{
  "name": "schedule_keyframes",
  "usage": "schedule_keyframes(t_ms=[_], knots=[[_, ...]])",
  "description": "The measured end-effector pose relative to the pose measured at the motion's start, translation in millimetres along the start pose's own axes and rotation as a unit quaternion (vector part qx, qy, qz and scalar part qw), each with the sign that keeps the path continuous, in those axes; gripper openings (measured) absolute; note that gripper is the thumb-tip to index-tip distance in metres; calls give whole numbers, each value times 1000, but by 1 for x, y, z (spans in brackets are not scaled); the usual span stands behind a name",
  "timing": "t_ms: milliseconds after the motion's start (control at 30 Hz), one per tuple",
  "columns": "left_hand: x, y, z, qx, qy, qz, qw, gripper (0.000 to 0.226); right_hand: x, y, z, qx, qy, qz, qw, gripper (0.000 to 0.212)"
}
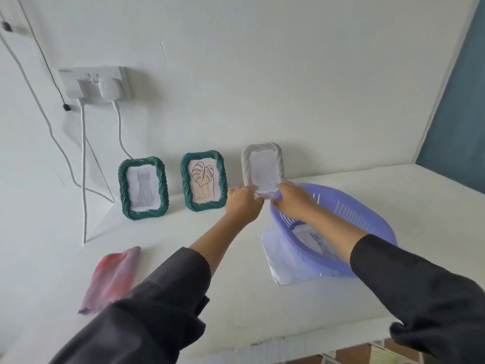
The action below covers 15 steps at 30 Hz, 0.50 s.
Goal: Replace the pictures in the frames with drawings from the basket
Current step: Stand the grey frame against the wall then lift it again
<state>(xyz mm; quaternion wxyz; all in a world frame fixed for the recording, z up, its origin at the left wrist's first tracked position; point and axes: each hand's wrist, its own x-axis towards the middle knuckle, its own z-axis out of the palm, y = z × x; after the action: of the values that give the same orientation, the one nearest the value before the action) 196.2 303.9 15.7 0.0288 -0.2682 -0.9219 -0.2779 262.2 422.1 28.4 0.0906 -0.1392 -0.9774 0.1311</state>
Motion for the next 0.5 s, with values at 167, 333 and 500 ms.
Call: schedule_keyframes(t_ms=[167, 333, 500], knots=[[-22, 2, 21, 6, -51, -25, 998, 42, -29, 7, 9, 17, -35, 16, 999, 46], [-45, 1, 41, 9, -96, -108, 989, 41, -55, 12, 14, 21, -54, 5, 998, 47], [-72, 3, 71, 75, -169, -176, 967, 42, -76, 16, 18, 57, -76, 1, 995, 47]])
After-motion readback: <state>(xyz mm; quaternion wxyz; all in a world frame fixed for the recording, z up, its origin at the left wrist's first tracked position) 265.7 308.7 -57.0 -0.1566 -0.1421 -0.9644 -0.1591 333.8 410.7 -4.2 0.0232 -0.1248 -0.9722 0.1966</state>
